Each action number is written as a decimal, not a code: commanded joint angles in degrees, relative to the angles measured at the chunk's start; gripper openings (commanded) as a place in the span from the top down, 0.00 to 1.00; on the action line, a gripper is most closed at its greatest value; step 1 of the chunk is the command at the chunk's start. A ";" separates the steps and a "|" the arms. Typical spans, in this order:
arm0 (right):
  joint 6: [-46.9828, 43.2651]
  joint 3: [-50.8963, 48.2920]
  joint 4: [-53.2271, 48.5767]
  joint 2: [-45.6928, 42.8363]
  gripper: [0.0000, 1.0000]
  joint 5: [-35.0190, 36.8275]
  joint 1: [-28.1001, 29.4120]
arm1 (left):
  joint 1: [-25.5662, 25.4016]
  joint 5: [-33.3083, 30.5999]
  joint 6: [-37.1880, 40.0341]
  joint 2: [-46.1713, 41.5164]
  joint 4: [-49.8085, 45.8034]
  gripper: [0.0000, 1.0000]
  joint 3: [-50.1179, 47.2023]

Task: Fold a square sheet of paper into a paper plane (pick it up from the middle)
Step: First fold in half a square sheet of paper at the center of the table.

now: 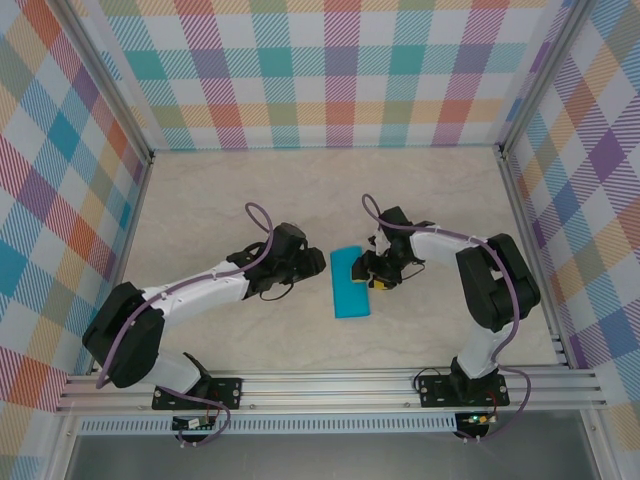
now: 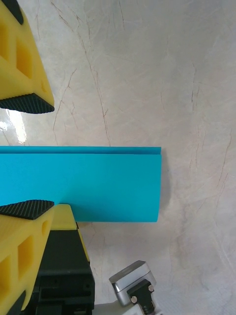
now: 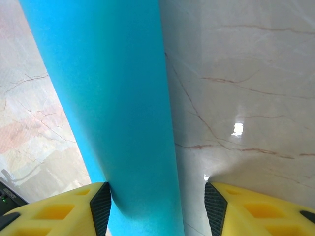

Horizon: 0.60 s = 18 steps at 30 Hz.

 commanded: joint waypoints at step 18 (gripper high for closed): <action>2.45 3.05 -6.76 5.17 0.41 10.84 2.45 | -0.76 -1.32 1.40 -0.45 -1.66 0.48 -0.77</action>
